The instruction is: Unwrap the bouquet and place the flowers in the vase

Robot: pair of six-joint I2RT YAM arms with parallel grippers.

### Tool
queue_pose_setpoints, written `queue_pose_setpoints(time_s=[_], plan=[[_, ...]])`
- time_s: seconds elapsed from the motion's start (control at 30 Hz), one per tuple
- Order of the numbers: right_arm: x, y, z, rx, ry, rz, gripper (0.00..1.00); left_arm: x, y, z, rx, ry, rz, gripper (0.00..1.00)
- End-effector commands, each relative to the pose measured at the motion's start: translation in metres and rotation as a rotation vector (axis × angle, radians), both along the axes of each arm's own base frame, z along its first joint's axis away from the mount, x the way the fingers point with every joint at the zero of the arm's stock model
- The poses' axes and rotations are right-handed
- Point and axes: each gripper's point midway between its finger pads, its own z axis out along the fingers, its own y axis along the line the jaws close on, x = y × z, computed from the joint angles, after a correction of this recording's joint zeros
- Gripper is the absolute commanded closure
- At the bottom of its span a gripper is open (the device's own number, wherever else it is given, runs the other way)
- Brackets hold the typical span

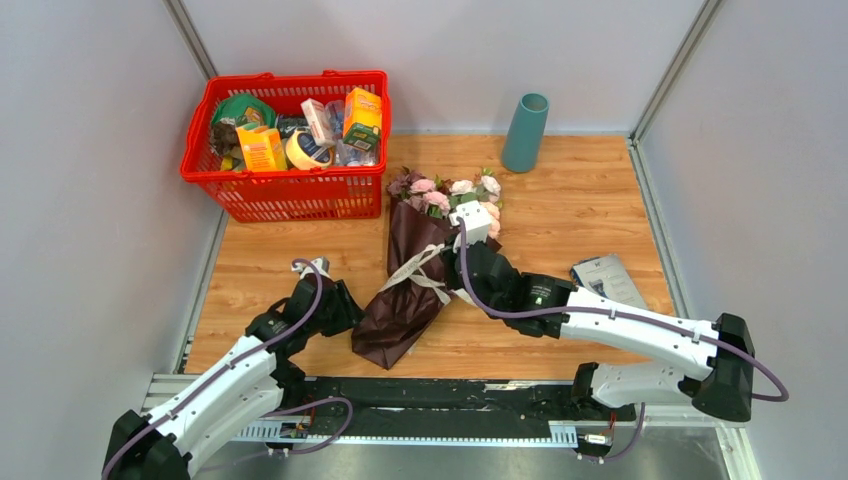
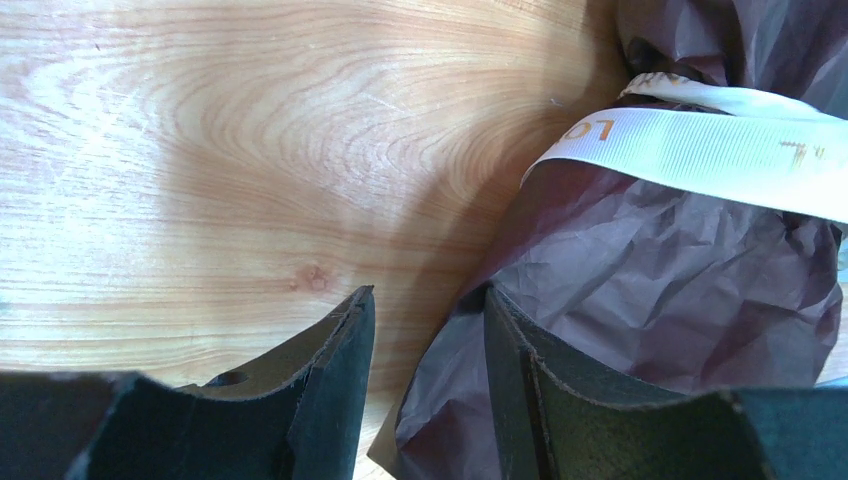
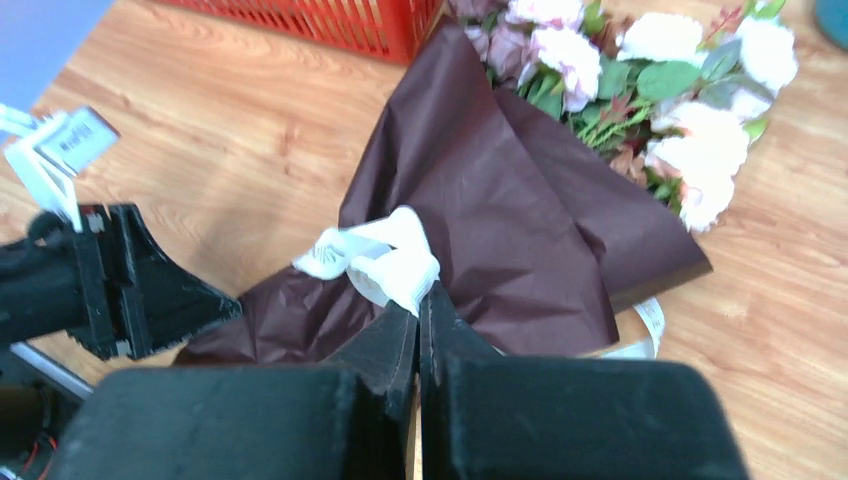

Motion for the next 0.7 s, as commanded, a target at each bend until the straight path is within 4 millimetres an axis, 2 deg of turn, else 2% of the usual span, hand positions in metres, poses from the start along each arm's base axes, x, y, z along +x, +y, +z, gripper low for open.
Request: queue_pose_setpoints(time_s=[0.0,0.07,0.27,0.43,0.53,0.63,0.67], plan=[[0.018,0.006,0.068,0.147,-0.185,-0.030,1.00,0.006,-0.007,0.007,-0.050,-0.026,0.010,0.48],[0.018,0.014,0.072,0.151,-0.200,0.000,1.00,0.007,-0.009,0.013,-0.056,-0.034,0.001,0.47],[0.018,0.025,0.044,0.108,-0.166,0.033,0.97,0.023,-0.010,0.063,-0.065,-0.181,-0.013,0.47],[0.023,0.042,0.066,0.140,-0.308,0.112,1.00,0.042,-0.014,0.106,-0.051,-0.325,-0.056,0.46],[0.024,0.051,0.073,0.156,-0.333,0.150,0.94,0.053,-0.017,0.126,0.021,-0.384,-0.133,0.46],[0.026,0.058,0.064,0.163,-0.290,0.171,0.84,0.062,-0.020,0.141,0.086,-0.442,-0.206,0.46],[0.029,0.059,0.057,0.162,-0.274,0.164,0.81,0.064,-0.028,0.150,0.058,-0.494,-0.243,0.46]])
